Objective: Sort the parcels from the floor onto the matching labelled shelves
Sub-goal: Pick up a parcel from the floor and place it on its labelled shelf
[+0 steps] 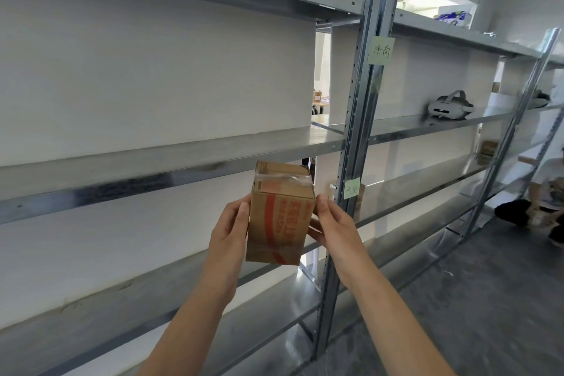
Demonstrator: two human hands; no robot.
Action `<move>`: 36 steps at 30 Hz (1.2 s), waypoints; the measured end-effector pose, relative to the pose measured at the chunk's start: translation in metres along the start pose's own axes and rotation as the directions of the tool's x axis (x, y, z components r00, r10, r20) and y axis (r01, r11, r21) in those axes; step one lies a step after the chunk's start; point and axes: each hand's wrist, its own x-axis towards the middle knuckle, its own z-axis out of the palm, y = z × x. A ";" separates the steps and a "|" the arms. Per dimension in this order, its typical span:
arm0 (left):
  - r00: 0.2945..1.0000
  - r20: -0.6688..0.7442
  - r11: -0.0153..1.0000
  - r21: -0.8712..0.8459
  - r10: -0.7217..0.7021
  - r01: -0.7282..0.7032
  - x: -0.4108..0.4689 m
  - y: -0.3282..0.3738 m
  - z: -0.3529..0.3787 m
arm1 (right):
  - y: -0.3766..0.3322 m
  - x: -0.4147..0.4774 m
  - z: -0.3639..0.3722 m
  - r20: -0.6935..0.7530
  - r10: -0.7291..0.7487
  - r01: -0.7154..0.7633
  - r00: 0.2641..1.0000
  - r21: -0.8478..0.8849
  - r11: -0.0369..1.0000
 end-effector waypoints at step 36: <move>0.999 -0.046 0.982 -0.189 -0.025 0.016 -0.001 -0.016 -0.013 | 0.017 -0.001 -0.005 0.210 0.073 -0.091 0.975 0.077 0.993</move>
